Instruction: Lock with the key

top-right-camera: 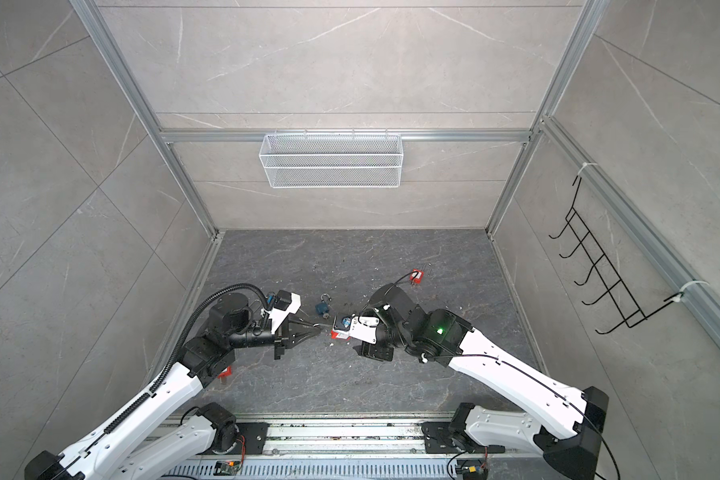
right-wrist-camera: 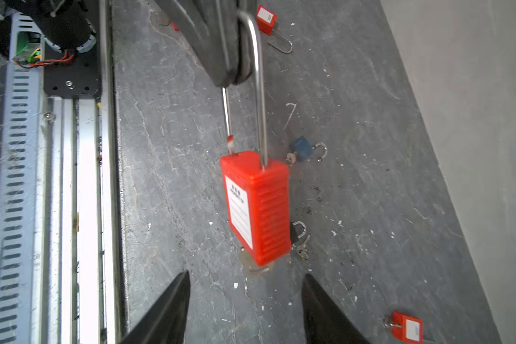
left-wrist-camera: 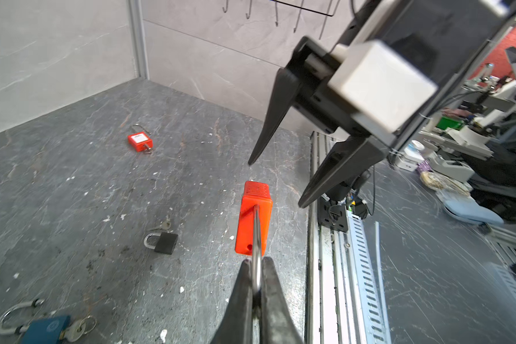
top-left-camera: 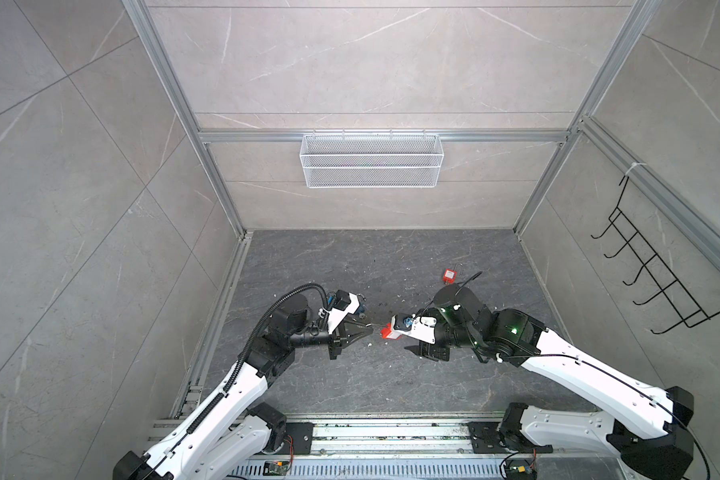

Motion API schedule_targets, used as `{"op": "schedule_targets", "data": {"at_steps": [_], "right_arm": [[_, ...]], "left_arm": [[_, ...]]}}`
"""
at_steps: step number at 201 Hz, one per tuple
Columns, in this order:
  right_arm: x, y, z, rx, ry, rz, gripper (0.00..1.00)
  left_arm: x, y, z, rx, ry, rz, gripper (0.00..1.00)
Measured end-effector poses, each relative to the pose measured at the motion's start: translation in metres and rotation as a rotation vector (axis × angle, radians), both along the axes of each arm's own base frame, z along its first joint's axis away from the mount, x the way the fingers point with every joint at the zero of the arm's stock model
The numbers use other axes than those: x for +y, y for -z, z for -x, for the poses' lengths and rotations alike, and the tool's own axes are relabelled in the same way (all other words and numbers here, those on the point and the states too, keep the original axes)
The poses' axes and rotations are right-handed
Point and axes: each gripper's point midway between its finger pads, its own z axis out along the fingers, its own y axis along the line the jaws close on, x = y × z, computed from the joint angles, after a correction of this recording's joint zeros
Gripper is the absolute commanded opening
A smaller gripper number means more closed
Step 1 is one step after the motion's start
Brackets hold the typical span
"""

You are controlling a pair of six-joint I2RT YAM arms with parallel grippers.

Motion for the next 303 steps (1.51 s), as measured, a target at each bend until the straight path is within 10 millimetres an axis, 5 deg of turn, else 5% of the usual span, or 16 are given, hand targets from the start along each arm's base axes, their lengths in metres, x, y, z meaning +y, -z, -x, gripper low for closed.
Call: {"op": "schedule_targets", "data": {"at_steps": [75, 171, 192, 206, 220, 303], "right_arm": [[0.023, 0.007, 0.005, 0.099, -0.084, -0.006, 0.4], [0.023, 0.009, 0.018, 0.165, -0.134, -0.014, 0.11], [0.022, 0.008, 0.02, 0.173, -0.14, -0.009, 0.08], [0.021, 0.007, 0.022, 0.178, -0.143, -0.006, 0.07], [0.02, 0.005, 0.023, 0.183, -0.146, -0.003, 0.07], [0.015, 0.01, 0.028, 0.24, -0.145, 0.05, 0.05]], "left_arm": [[-0.005, -0.002, 0.014, -0.078, 0.091, 0.007, 0.0], [-0.005, 0.004, 0.023, -0.121, 0.137, -0.013, 0.0], [-0.006, 0.004, 0.025, -0.131, 0.147, -0.013, 0.0], [-0.007, 0.003, 0.025, -0.139, 0.15, -0.014, 0.15], [-0.007, 0.003, 0.023, -0.153, 0.138, -0.026, 0.19], [-0.009, 0.0, 0.028, -0.215, 0.143, -0.09, 0.19]]}}
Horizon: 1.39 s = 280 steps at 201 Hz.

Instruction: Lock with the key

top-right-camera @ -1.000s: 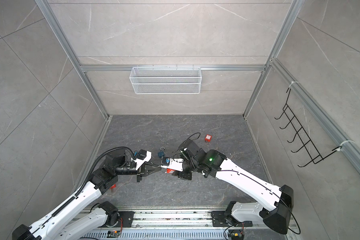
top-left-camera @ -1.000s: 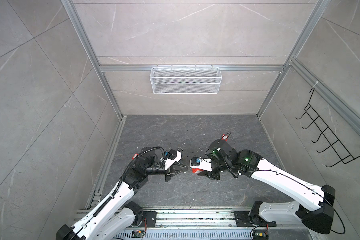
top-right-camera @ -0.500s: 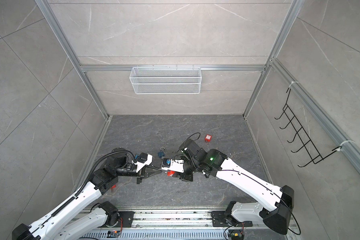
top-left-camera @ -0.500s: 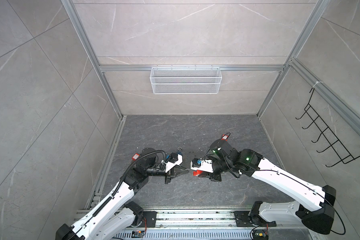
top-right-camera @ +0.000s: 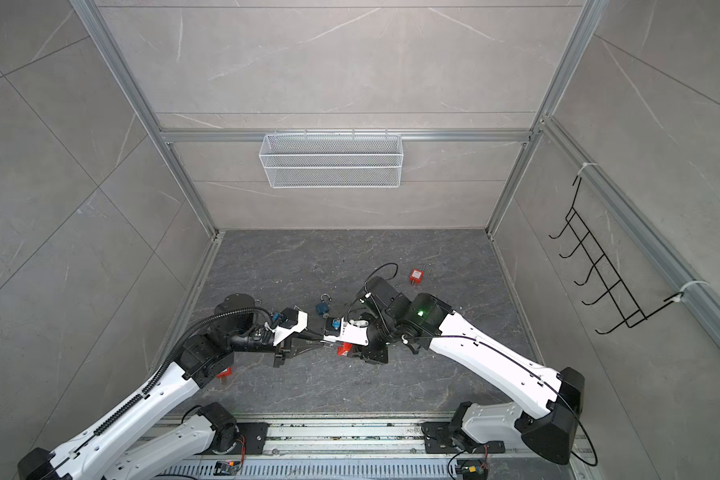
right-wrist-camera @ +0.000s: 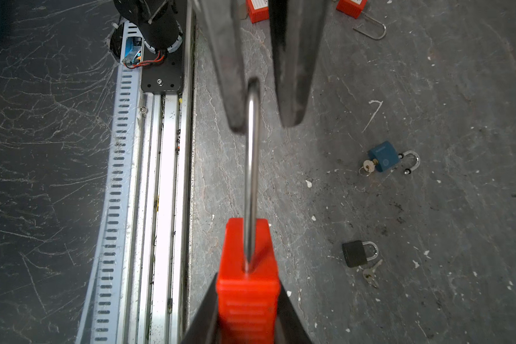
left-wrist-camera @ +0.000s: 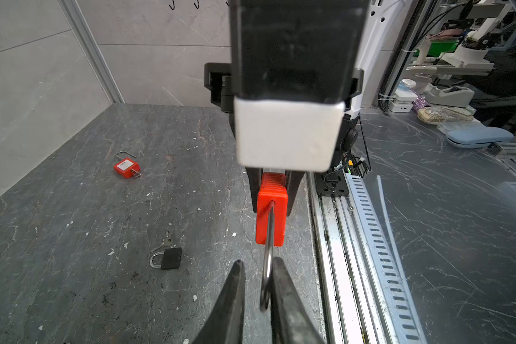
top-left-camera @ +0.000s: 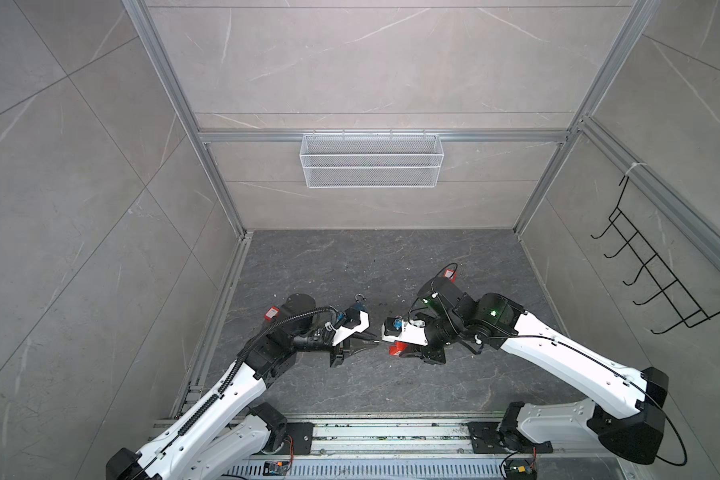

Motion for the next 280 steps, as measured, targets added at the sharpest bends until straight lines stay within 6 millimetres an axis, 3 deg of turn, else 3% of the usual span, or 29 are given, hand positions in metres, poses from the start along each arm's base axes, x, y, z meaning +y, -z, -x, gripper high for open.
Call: {"op": "schedule_targets", "data": {"at_steps": [63, 153, 280], "right_arm": [[-0.001, 0.001, 0.0, 0.002, -0.008, 0.011, 0.04], [-0.006, 0.002, -0.009, -0.085, -0.021, 0.033, 0.01], [-0.014, 0.004, -0.005, -0.138, -0.039, -0.025, 0.01]], "left_arm": [[-0.002, 0.007, 0.006, -0.009, 0.016, -0.036, 0.0], [-0.007, 0.01, 0.003, 0.05, 0.021, -0.048, 0.0], [-0.018, 0.012, 0.008, 0.096, 0.053, -0.016, 0.0]]}}
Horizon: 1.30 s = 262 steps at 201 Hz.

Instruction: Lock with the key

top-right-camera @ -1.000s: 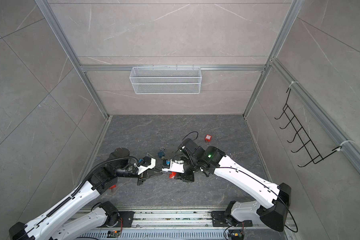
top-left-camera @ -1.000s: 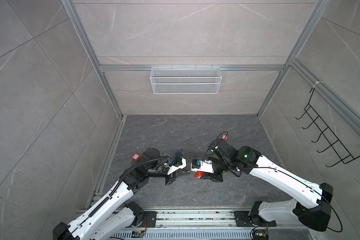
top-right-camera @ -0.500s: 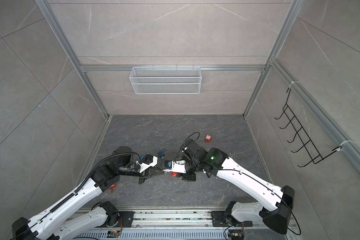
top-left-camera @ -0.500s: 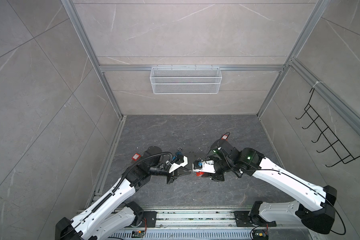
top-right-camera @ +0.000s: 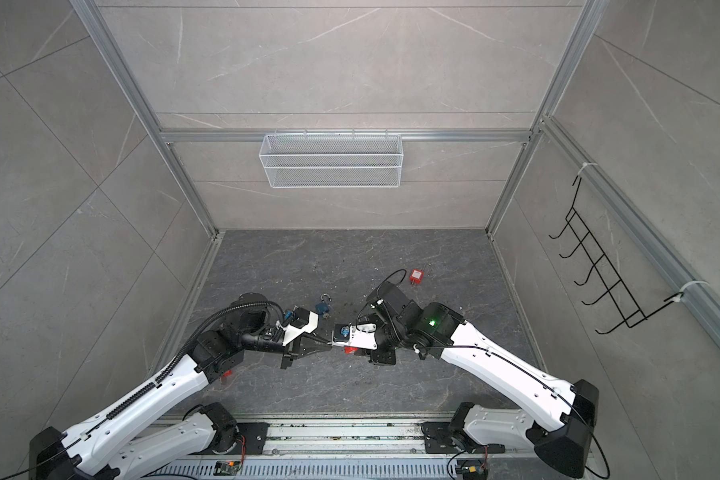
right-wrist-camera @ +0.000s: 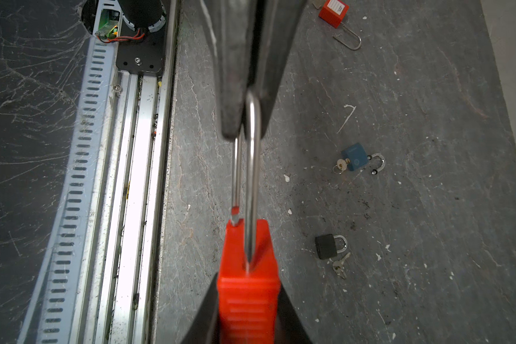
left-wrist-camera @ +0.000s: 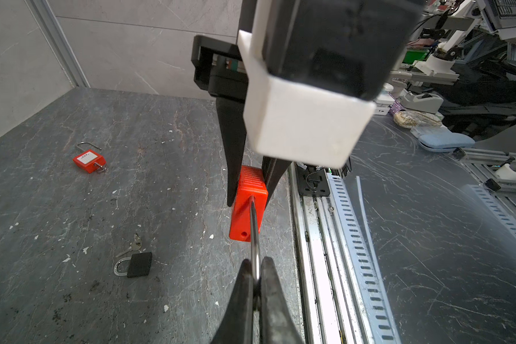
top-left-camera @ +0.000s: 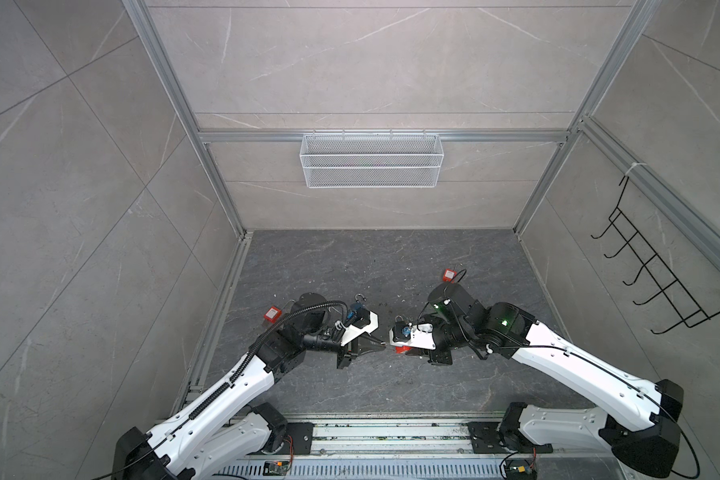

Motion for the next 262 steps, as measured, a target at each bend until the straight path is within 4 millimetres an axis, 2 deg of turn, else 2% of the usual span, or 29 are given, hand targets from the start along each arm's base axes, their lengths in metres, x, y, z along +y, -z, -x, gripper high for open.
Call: {"op": "schedule_targets", "data": {"at_steps": [49, 74, 137, 150, 166, 193, 214, 235, 262], "right_arm": [[-0.004, 0.007, 0.012, 0.077, -0.025, 0.036, 0.01], [0.006, -0.002, 0.012, 0.072, -0.049, -0.005, 0.0], [0.005, 0.0, 0.006, 0.043, -0.041, 0.008, 0.02], [0.005, 0.001, 0.005, 0.045, -0.038, 0.014, 0.06], [0.005, 0.003, 0.003, 0.046, -0.027, 0.025, 0.16], [0.007, -0.003, -0.004, 0.035, 0.002, 0.009, 0.44], [0.009, -0.02, -0.011, 0.004, 0.037, -0.05, 0.5], [-0.002, -0.037, -0.011, -0.022, 0.082, -0.104, 0.56], [-0.019, -0.057, -0.004, -0.045, 0.124, -0.16, 0.55]], "left_arm": [[-0.004, 0.007, 0.009, -0.116, 0.007, -0.025, 0.0], [-0.007, 0.005, 0.009, -0.164, 0.006, -0.017, 0.0], [-0.01, 0.009, 0.005, -0.134, -0.014, 0.006, 0.0], [-0.01, 0.011, 0.004, -0.129, -0.023, 0.013, 0.0], [-0.009, 0.012, 0.001, -0.128, -0.041, 0.016, 0.0], [-0.006, 0.009, -0.008, -0.121, -0.076, 0.032, 0.0], [0.001, 0.01, -0.018, -0.083, -0.109, 0.034, 0.0], [0.008, 0.01, -0.027, -0.05, -0.136, 0.043, 0.0], [0.01, 0.005, -0.025, -0.03, -0.119, 0.064, 0.0]]}}
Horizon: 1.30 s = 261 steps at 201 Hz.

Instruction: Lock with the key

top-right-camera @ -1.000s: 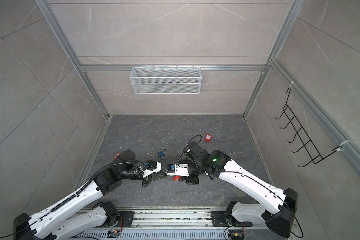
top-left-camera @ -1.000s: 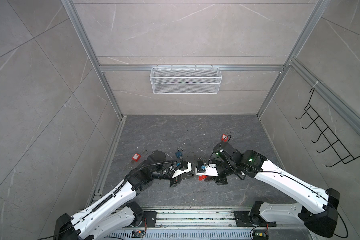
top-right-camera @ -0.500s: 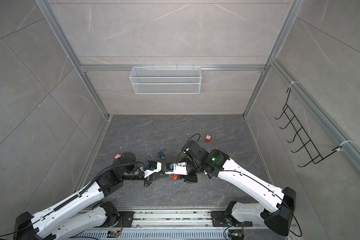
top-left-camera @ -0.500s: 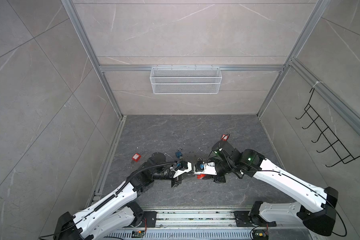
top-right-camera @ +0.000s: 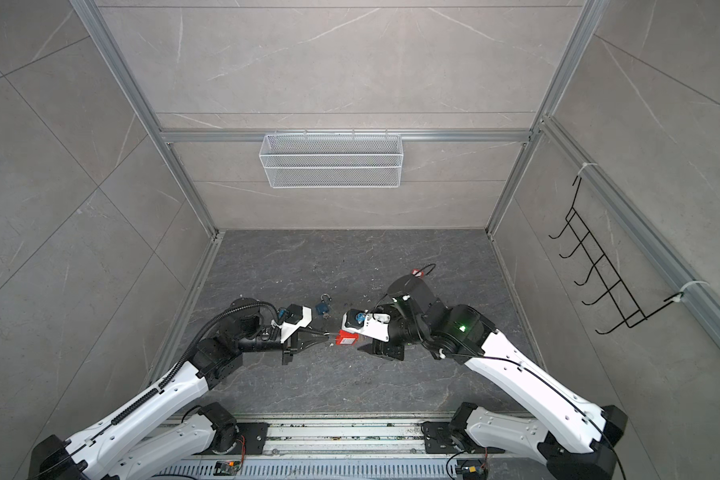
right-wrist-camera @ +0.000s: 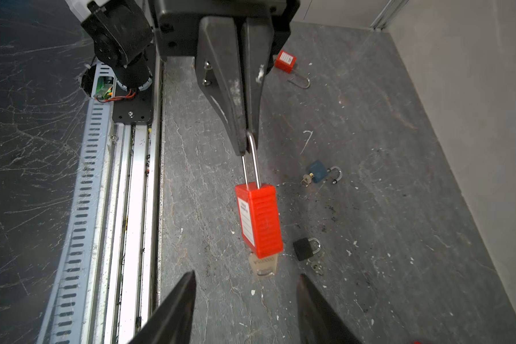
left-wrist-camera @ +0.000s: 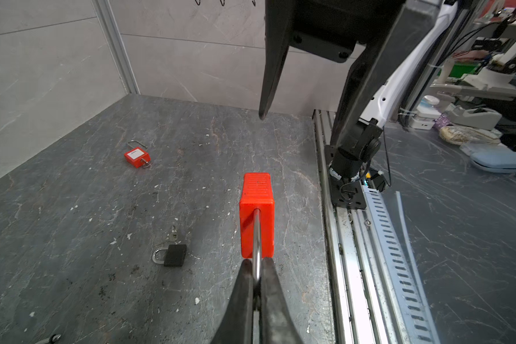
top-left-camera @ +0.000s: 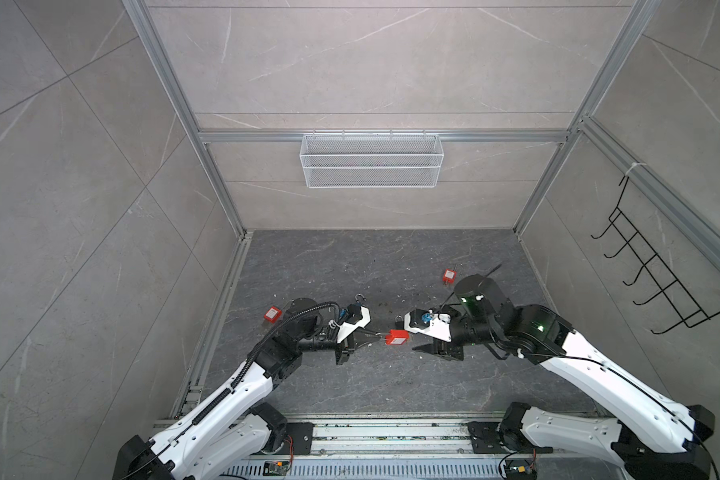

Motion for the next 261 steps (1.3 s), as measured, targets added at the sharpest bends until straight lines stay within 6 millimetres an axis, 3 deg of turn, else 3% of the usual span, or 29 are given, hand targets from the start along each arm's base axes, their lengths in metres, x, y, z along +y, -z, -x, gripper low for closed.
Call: {"op": "schedule_targets", "data": {"at_steps": [22, 66, 188, 261], "right_arm": [[-0.011, 0.007, 0.002, 0.034, 0.029, 0.046, 0.53], [-0.018, 0.044, -0.004, 0.148, 0.062, 0.204, 0.5], [0.001, 0.078, -0.023, 0.157, 0.102, 0.172, 0.47], [-0.024, 0.055, 0.006, 0.053, 0.006, 0.135, 0.37]], "left_arm": [[-0.001, -0.002, 0.007, 0.016, 0.043, 0.012, 0.0], [-0.003, -0.008, 0.015, 0.045, 0.096, 0.031, 0.0], [-0.008, -0.02, 0.02, 0.09, 0.109, 0.073, 0.0], [-0.007, -0.014, 0.021, 0.083, 0.11, 0.054, 0.0]]}}
